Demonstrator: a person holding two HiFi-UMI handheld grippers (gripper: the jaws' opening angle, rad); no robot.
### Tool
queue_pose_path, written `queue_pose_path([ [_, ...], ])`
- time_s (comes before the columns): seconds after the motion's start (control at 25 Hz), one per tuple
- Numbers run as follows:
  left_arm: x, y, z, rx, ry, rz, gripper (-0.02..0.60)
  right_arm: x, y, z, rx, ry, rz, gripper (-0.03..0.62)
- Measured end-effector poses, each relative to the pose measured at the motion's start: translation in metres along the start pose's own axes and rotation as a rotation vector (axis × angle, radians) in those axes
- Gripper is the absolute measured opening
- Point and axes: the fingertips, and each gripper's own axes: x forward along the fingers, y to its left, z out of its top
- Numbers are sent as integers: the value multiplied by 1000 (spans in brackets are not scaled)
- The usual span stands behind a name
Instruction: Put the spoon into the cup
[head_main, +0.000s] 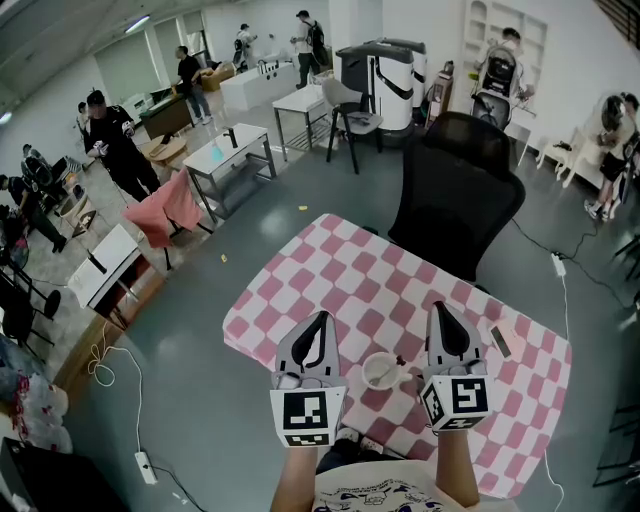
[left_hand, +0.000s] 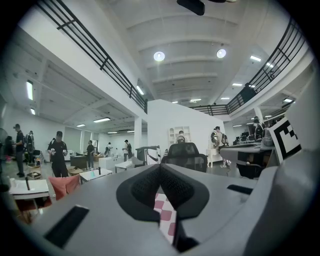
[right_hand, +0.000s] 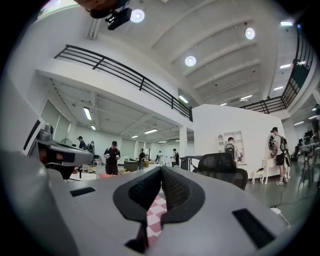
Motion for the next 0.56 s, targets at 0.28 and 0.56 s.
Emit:
queue_pose_path([
  [0.28,1,-4,1,5,0,0,14,0,-1,-2,-1,8,12,15],
  [0.56,3,-8,2,5,2,0,14,2,-5,-2,2,10,16,15],
])
